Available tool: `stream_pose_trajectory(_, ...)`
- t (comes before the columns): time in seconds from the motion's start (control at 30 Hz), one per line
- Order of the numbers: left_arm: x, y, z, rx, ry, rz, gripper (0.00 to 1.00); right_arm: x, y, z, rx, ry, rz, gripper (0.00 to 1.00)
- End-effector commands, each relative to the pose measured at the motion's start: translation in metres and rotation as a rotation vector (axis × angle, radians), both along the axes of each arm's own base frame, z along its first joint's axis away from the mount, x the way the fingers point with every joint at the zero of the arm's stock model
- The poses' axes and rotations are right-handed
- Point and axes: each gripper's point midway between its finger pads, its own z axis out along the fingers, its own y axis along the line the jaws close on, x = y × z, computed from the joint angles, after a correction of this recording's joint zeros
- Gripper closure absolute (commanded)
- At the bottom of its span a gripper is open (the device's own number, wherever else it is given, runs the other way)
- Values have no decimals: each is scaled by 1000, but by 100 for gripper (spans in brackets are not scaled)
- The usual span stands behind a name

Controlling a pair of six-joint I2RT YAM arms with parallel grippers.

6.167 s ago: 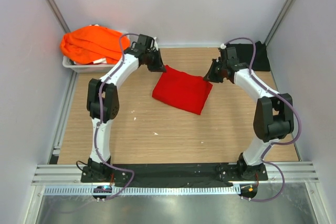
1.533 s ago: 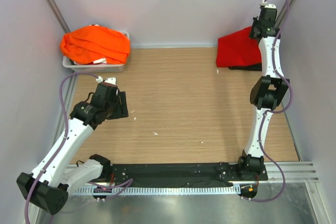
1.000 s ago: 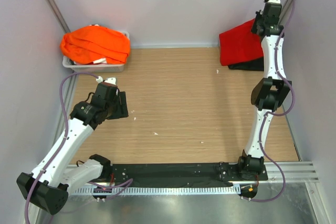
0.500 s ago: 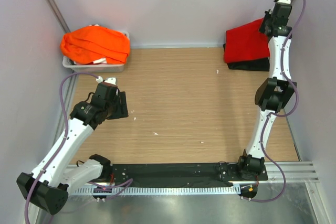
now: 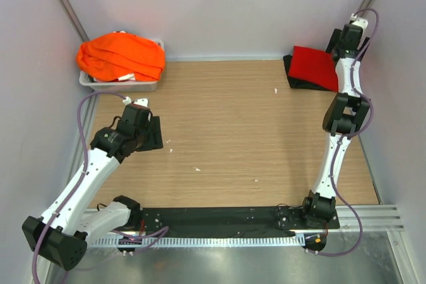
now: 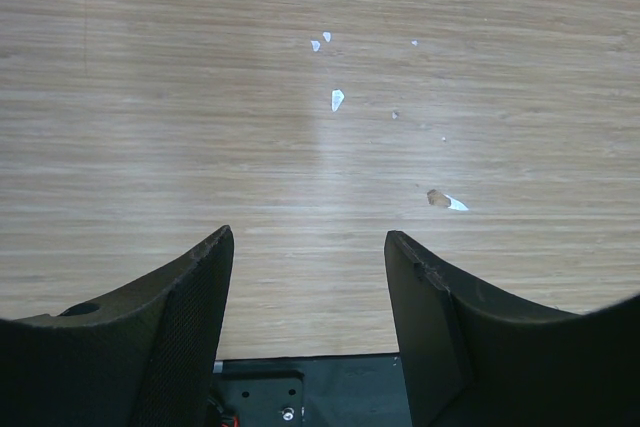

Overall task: Fold and stack the t-shirts
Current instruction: Neatly place the folded tshirt to the corner, then reset both grippers

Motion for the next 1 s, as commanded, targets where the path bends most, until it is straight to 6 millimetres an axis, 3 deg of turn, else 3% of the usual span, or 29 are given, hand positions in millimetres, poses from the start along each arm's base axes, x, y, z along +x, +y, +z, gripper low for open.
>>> stream_pose_trajectory(0.0, 5, -1, 6, -13, -41, 6, 37, -20, -26, 117, -122, -242, -178, 0)
stream_pose_trajectory(0.03, 6, -1, 7, -14, -44, 6, 37, -27, -29, 125, -131, -251, -207, 0)
stream_pose_trajectory(0.07, 5, 0, 8, -16, -48, 6, 37, -43, -36, 149, -153, -281, -279, 0)
stream_pose_trajectory(0.1, 5, 0, 9, -17, -51, 6, 37, -50, -38, 160, -162, -294, -307, 0)
stream_pose_trajectory(0.13, 5, 0, 10, -19, -55, 6, 37, -55, -38, 167, -150, -314, -326, 0)
stream_pose_trajectory(0.17, 5, 0, 12, -22, -65, 7, 37, -65, -35, 187, -144, -342, -329, 0)
stream_pose_trajectory(0.27, 5, 0, 13, -29, -71, 6, 37, -66, -15, 188, -52, -353, -239, 0)
stream_pose_trajectory(0.3, 5, 0, 14, -30, -74, 6, 36, -67, 1, 204, -8, -381, -160, 0)
stream_pose_trajectory(0.37, 4, 0, 15, -30, -77, 3, 37, -69, 22, 190, 122, -364, -112, 0)
stream_pose_trajectory(0.43, 4, 0, 16, -31, -85, 7, 36, -73, 64, 188, 253, -356, 36, 0)
stream_pose_trajectory(0.5, 4, 2, 18, -32, -93, 10, 36, -76, 121, 186, 348, -347, 170, 0)
stream_pose_trajectory(0.53, 3, 1, 19, -33, -96, 9, 36, -92, 148, 177, 373, -315, 208, 0)
stream_pose_trajectory(0.57, 4, 2, 20, -32, -99, 12, 36, -96, 171, 178, 372, -327, 245, 0)
stream_pose_trajectory(0.6, 4, 3, 20, -31, -102, 14, 36, -101, 233, 172, 372, -298, 346, 0)
stream_pose_trajectory(0.63, 4, 3, 20, -28, -101, 16, 36, -120, 268, 153, 360, -253, 382, 0)
stream_pose_trajectory(0.67, 4, 4, 20, -27, -103, 21, 36, -129, 306, 150, 347, -252, 452, 0)
stream_pose_trajectory(0.7, 4, 5, 20, -24, -102, 23, 36, -153, 364, 118, 337, -169, 541, 0)
stream_pose_trajectory(0.73, 4, 4, 20, -24, -102, 21, 36, -169, 391, 107, 332, -143, 578, 0)
stream_pose_trajectory(0.77, 3, 5, 20, -23, -99, 23, 36, -185, 409, 111, 339, -163, 605, 0)
stream_pose_trajectory(0.8, 4, 5, 21, -23, -102, 26, 36, -217, 449, 71, 379, -82, 675, 0)
stream_pose_trajectory(0.87, 3, 4, 23, -32, -108, 19, 34, -251, 480, 68, 442, -111, 767, 0)
stream_pose_trajectory(0.9, 2, 2, 24, -39, -111, 9, 34, -286, 501, 27, 482, -37, 811, 0)
stream_pose_trajectory(0.97, 2, 2, 28, -51, -130, 3, 33, -317, 519, 22, 578, -69, 869, 0)
